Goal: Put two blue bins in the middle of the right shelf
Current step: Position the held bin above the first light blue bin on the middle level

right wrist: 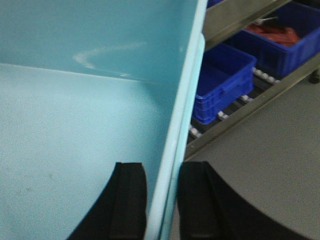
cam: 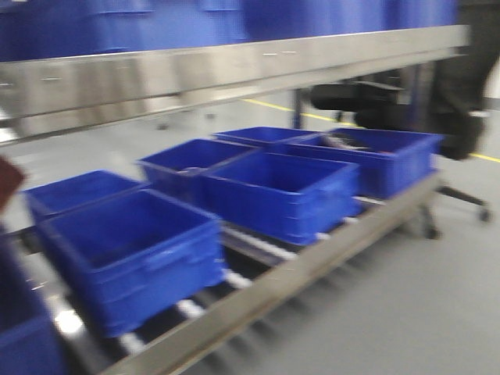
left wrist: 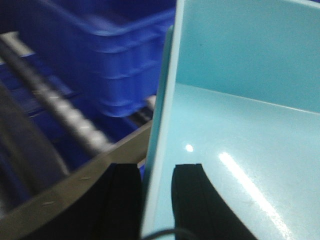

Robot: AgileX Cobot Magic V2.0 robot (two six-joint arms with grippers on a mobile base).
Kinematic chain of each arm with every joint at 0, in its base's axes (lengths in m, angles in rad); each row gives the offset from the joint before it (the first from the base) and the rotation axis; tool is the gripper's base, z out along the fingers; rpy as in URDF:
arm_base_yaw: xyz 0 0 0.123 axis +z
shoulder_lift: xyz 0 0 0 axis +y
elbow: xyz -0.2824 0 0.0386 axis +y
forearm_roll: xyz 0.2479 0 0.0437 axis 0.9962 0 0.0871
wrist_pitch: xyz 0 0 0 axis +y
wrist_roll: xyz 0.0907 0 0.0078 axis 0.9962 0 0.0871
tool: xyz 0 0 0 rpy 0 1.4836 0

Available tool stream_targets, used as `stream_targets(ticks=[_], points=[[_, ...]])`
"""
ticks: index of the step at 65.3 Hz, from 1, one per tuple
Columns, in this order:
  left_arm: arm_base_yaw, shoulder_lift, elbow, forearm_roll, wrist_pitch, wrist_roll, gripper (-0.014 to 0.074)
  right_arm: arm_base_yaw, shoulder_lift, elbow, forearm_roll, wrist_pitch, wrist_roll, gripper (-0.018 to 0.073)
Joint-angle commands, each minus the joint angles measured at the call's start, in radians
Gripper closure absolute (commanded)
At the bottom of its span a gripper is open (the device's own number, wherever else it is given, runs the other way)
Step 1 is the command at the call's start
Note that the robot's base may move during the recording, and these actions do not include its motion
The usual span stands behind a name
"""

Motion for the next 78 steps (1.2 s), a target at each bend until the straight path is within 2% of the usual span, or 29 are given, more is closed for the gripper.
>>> stream_targets(ticks=[1,78], points=[[-0.03,-0.024,-0.022,-0.084,-0.115,0.015,0.0708,0.015,0.001,-0.01,0.049,-0.25,0.013,0.0725],[-0.03,-0.024,-0.022,-0.084,-0.115,0.015,0.0708,0.015,0.001,-0.01,0.049,-0.25,0.013,0.0725]])
